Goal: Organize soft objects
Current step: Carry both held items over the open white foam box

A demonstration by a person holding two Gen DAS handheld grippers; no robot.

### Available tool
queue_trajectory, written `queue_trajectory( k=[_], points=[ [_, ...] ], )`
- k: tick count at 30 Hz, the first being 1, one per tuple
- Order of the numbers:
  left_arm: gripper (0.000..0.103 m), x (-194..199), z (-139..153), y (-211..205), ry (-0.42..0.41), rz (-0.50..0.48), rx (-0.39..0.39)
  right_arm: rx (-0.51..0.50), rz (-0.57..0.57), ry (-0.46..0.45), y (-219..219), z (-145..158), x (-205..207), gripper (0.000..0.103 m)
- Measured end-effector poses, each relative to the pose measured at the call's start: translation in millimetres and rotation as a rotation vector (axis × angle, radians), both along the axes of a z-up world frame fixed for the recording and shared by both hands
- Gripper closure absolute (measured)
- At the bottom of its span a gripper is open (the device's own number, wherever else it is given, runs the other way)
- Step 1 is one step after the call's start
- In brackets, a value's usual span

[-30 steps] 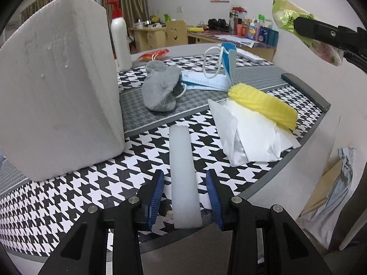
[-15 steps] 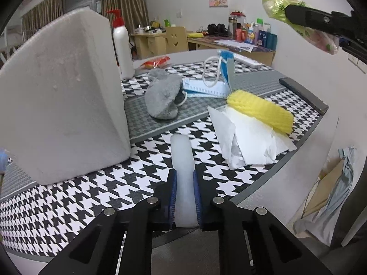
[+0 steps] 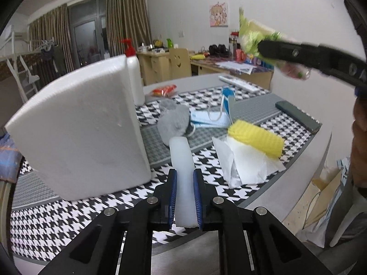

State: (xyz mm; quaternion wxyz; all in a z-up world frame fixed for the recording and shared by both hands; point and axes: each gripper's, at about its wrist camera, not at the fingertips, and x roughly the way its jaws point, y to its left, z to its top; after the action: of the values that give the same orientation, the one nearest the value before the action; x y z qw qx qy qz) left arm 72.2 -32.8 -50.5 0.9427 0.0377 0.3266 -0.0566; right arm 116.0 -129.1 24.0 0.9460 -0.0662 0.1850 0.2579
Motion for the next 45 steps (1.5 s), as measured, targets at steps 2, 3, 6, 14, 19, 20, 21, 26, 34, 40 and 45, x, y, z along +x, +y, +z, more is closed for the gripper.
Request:
queue_trajectory(
  k=[2, 3, 6, 14, 19, 20, 21, 26, 34, 40, 45],
  points=[
    [0.088, -4, 8, 4, -0.022, -0.002, -0.009, -0.004, 0.009, -0.004, 4, 1, 0, 0.067],
    [0.088, -5, 11, 5, -0.029, -0.005, -0.014, -0.006, 0.013, -0.007, 6, 2, -1, 0.067],
    [0.088, -11, 20, 8, -0.06, -0.006, -0.014, -0.012, 0.022, -0.016, 11, 4, -3, 0.067],
    [0.088, -18, 41, 15, -0.114, -0.022, -0.029, -0.011, 0.032, -0.025, 17, 9, -2, 0.067],
    [0.088, -22, 56, 19, -0.159, -0.024, -0.027, -0.011, 0.04, -0.031, 22, 13, -1, 0.067],
    [0.088, -22, 59, 20, -0.169, -0.023, -0.024, -0.011, 0.041, -0.033, 23, 14, -1, 0.067],
    [0.088, -23, 61, 20, -0.175, -0.021, -0.023, -0.01, 0.042, -0.036, 23, 15, -1, 0.067],
    [0.088, -26, 74, 24, -0.215, -0.018, -0.025, -0.003, 0.044, -0.049, 24, 21, 3, 0.067],
    [0.088, -28, 92, 35, -0.264, 0.001, -0.027, 0.003, 0.064, -0.069, 32, 28, 4, 0.067],
    [0.088, -27, 98, 46, -0.287, 0.04, -0.032, 0.012, 0.084, -0.072, 38, 30, 6, 0.067],
    [0.088, -24, 103, 54, -0.307, 0.074, -0.035, 0.023, 0.099, -0.069, 44, 31, 9, 0.067]
  ],
)
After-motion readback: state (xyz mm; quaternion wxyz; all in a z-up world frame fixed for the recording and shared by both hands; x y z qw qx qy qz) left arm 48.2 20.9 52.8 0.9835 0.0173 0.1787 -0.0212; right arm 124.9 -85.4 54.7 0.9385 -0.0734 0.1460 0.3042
